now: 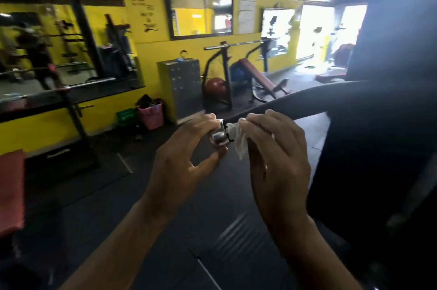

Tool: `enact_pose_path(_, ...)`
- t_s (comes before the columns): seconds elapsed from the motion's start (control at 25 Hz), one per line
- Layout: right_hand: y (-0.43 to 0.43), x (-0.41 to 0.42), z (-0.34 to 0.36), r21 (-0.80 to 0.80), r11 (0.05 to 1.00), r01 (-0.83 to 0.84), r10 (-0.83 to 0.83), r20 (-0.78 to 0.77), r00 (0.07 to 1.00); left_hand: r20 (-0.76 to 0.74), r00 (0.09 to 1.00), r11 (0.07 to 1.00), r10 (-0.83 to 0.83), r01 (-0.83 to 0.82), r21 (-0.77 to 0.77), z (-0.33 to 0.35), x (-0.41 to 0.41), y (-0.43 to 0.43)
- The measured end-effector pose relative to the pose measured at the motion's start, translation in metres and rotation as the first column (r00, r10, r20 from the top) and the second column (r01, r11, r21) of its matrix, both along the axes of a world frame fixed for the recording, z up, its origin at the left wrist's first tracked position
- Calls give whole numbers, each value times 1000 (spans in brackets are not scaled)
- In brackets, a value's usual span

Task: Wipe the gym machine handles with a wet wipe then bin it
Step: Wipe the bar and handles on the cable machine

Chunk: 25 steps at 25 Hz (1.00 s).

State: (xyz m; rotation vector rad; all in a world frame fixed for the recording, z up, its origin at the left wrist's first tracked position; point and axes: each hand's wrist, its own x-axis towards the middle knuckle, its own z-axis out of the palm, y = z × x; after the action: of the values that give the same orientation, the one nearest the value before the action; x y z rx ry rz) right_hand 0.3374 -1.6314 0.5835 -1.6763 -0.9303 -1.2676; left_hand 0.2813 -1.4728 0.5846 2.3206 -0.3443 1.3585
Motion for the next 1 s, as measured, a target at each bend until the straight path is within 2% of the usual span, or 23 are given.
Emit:
enact_pose_path(0.16,-1,2,-17,-204,960,190,-170,114,979,38,994,994,-105,104,36,-30,21,12)
enact_pose_path(0.2,-6,7,-19,-198,948,251,-232,113,966,43,993,993,-114,112,28,-39,25,11)
enact_pose_path(0.28,-6,12,-23,-120,940,319,-319,14,947,35,990,990,-138,138,4,-55,33,10)
enact_pose_path(0.32,-2,13,-29,-141,936,324,-328,-10,945,31,988,988,-152,153,-7,-63,37,8)
enact_pose_path(0.44,0,16,-49,-418,855,306,-294,95,951,12,983,982,-186,186,-29,-82,49,6)
enact_pose_path(0.48,-6,21,-50,-446,837,316,-308,92,947,-2,981,980,-195,195,-36,-88,51,5)
enact_pose_path(0.6,-8,31,-47,-331,873,359,-387,-21,922,10,980,978,-197,198,-73,-100,57,3)
enact_pose_path(0.72,0,30,-55,-463,815,347,-330,121,936,49,979,977,-196,199,-74,-107,61,-1)
enact_pose_path(0.76,-4,34,-53,-466,812,351,-341,108,934,50,977,974,-208,211,-77,-109,64,0)
enact_pose_path(0.8,-10,40,-51,-416,829,373,-390,48,920,46,974,971,-221,225,-82,-110,68,1)
enact_pose_path(0.88,-18,48,-55,-213,871,443,-473,-117,873,41,970,967,-238,241,-82,-114,74,4)
enact_pose_path(0.92,-14,45,-64,-99,885,455,-466,-197,863,45,967,964,-252,254,-75,-115,77,5)
enact_pose_path(1.0,14,30,-85,154,900,407,-327,-378,866,45,952,950,-303,305,-68,-119,86,7)
